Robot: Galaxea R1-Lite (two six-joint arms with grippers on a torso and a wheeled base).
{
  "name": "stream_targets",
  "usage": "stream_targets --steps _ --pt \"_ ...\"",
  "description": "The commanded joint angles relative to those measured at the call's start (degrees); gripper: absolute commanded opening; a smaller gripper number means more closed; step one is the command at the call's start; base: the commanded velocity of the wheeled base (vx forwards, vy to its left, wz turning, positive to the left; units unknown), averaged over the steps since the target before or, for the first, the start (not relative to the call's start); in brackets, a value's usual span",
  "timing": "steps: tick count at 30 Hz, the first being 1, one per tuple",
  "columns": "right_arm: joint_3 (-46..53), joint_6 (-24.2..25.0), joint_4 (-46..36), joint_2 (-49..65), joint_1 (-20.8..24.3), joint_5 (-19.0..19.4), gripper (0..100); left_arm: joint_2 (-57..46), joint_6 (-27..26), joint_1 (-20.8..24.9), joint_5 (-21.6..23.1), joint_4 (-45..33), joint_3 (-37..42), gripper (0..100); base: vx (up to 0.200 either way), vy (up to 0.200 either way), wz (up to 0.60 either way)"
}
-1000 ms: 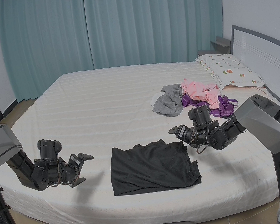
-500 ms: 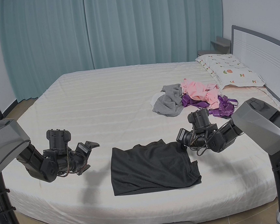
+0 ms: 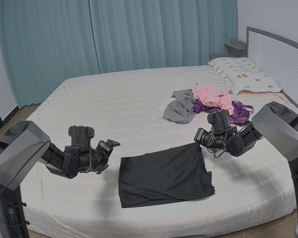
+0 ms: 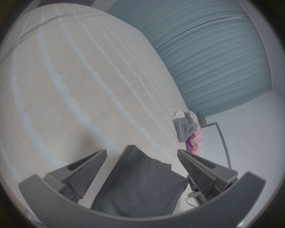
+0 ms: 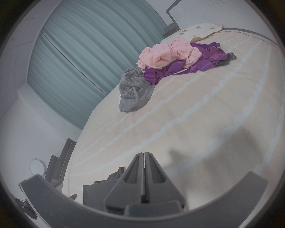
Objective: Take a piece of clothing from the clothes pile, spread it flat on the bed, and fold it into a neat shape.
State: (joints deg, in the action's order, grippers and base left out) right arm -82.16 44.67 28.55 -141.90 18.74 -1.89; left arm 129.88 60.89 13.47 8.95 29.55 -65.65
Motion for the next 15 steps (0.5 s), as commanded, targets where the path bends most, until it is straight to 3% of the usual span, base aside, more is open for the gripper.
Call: stream_targets --steps 1,15 --pt "-0.63 0.07 0.45 -0.66 -0.54 0.04 0 6.88 -0.16 1.47 -2.53 -2.39 -6.60 100 0.000 0.000 0.00" --pt "-0.80 0.07 0.89 -1.28 -0.19 0.04 0 13.21 -0.69 3.93 -4.38 -4.06 -14.77 100 0.000 0.000 0.00"
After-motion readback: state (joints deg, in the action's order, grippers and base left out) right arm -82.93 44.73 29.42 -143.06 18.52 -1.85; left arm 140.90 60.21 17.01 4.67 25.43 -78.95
